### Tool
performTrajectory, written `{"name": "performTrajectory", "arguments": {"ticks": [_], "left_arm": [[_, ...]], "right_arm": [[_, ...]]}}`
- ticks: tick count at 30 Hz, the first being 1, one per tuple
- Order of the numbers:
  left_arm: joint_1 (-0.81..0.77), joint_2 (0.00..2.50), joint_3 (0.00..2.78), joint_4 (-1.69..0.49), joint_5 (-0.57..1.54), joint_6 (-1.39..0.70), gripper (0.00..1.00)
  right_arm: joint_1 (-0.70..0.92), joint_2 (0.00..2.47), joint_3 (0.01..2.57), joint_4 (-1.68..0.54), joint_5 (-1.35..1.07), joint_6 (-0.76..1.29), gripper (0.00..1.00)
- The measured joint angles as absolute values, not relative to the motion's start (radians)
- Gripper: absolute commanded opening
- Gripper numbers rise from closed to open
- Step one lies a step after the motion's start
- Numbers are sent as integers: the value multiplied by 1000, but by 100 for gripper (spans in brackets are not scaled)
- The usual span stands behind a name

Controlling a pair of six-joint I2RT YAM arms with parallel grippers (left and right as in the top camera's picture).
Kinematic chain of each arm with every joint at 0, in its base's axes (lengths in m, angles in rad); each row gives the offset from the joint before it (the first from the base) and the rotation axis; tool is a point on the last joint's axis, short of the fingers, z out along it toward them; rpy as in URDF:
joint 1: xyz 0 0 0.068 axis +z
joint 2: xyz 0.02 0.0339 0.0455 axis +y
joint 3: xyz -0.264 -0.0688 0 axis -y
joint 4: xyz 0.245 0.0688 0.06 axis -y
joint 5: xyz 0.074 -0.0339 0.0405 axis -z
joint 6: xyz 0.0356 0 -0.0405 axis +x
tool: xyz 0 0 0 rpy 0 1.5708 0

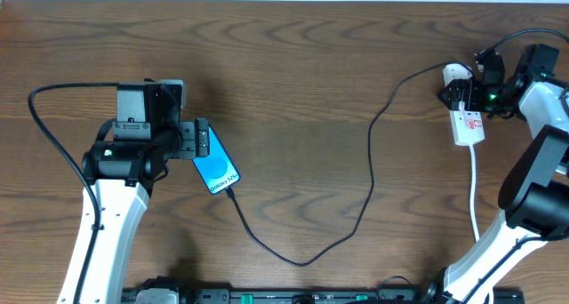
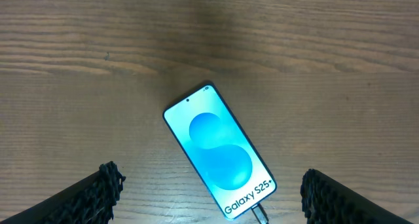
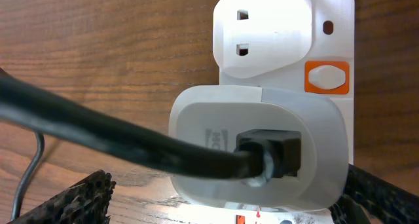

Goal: Plug charger to phone and switch on socket

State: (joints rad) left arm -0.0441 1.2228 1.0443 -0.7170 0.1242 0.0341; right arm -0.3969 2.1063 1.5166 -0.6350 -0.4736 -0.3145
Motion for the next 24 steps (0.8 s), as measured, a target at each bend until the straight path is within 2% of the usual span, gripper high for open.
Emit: {"name": "performTrajectory", "arguments": {"ticks": [24], "left_arm": [[-44,1223,1044,-717,124,34,89]], "right_arm": [[-397,2121,1560,-700,-452,-299,99]]}}
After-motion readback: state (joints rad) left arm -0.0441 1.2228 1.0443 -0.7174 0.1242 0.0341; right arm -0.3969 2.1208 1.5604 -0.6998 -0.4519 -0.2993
